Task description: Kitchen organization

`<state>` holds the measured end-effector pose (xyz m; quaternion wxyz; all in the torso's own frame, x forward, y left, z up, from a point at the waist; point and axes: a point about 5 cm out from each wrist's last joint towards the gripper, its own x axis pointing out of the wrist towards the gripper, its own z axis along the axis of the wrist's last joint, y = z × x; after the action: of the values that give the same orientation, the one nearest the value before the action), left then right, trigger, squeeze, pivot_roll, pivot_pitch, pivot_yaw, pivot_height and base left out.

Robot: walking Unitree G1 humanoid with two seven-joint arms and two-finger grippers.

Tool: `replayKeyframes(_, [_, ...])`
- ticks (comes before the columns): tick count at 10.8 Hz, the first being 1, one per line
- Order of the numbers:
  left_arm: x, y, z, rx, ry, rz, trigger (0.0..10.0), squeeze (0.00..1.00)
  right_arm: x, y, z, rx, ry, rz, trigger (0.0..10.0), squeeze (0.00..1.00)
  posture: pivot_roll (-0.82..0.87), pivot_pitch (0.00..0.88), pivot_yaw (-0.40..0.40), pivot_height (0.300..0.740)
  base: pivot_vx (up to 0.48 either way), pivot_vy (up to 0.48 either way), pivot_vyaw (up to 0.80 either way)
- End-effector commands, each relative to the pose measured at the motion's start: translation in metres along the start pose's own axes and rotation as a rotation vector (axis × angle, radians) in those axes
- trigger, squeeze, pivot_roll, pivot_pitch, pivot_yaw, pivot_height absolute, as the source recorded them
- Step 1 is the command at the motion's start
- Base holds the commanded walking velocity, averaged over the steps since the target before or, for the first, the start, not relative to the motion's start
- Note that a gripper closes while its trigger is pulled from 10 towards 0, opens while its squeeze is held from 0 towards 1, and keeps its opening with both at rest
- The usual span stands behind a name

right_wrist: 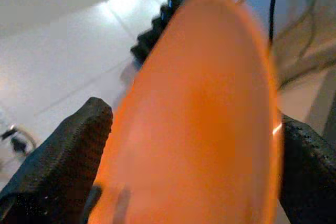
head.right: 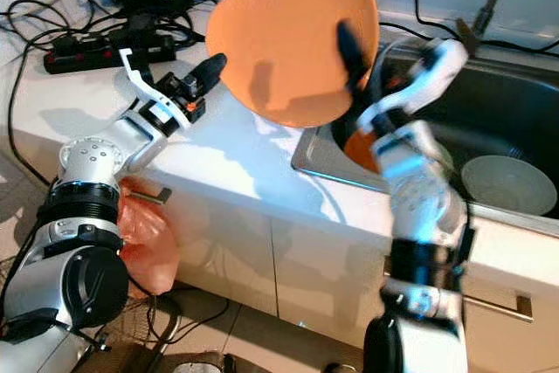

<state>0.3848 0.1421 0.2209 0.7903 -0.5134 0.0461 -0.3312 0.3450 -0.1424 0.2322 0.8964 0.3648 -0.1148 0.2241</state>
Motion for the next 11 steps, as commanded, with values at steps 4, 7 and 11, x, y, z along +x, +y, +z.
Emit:
replayKeyframes(4, [0.0, -0.016, 0.003, 0.0, -0.006, -0.114, 0.0, 0.0, -0.002, 0.004, -0.004, 0.032, 0.032, 0.022, 0.0, 0.0, 0.09, 0.047, 0.033, 0.74, 0.0, 0.0, 0.0])
replayKeyframes(7, [-0.001, -0.02, -0.001, -0.007, 0.012, -0.148, 0.0, 0.0, 0.0, 0.009, -0.003, 0.066, 0.022, 0.052, 0.0, 0.0, 0.09, 0.048, 0.03, 0.74, 0.0, 0.0, 0.0])
replayKeyframes(11, [-0.003, -0.022, -0.003, -0.005, 0.019, -0.163, 0.0, 0.0, 0.002, 0.008, -0.009, 0.118, 0.059, 0.024, 0.0, 0.0, 0.09, 0.052, 0.023, 0.74, 0.0, 0.0, 0.0])
